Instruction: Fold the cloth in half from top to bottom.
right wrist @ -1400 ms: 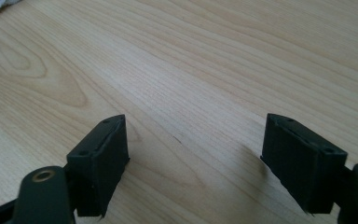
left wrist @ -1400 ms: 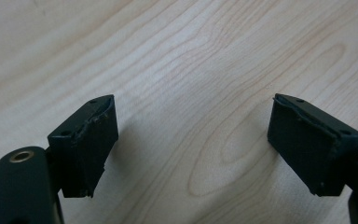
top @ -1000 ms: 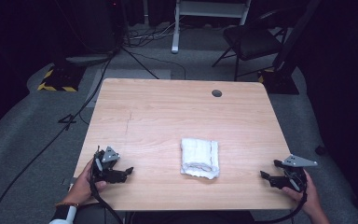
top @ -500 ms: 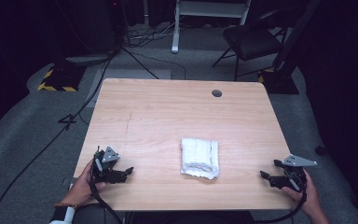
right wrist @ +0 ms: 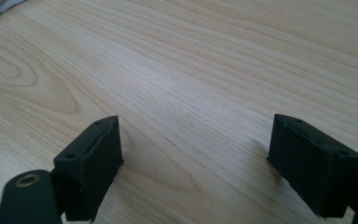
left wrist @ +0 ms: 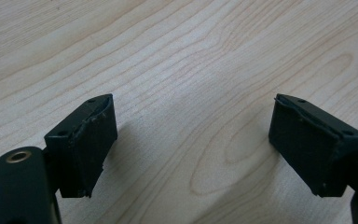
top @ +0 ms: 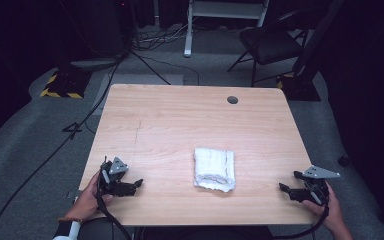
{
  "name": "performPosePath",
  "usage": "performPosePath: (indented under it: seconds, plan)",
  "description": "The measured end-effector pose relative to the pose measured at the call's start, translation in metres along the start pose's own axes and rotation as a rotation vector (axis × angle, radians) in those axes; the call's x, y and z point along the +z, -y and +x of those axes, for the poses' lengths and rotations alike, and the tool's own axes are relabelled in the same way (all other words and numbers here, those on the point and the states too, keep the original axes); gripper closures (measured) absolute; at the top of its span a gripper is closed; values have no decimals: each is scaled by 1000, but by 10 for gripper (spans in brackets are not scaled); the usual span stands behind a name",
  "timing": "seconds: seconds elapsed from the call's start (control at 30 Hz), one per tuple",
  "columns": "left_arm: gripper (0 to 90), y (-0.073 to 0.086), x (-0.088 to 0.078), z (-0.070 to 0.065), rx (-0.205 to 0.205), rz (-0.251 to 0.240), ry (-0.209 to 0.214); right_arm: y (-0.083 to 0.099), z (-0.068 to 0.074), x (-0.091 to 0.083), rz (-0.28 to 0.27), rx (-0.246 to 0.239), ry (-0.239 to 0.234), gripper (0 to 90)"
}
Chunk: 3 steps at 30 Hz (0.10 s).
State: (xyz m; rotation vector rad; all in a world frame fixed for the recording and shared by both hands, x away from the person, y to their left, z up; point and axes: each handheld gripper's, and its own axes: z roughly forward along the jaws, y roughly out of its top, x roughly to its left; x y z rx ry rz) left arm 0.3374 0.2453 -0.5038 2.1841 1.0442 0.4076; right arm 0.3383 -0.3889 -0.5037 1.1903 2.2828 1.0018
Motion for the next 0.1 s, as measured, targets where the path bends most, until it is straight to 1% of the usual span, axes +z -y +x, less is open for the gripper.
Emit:
performPosePath:
  seconds: [0.1]
  plan:
    - [155, 0, 0, 0, 0, 0, 0, 0, 0, 0, 0, 0, 0, 171]
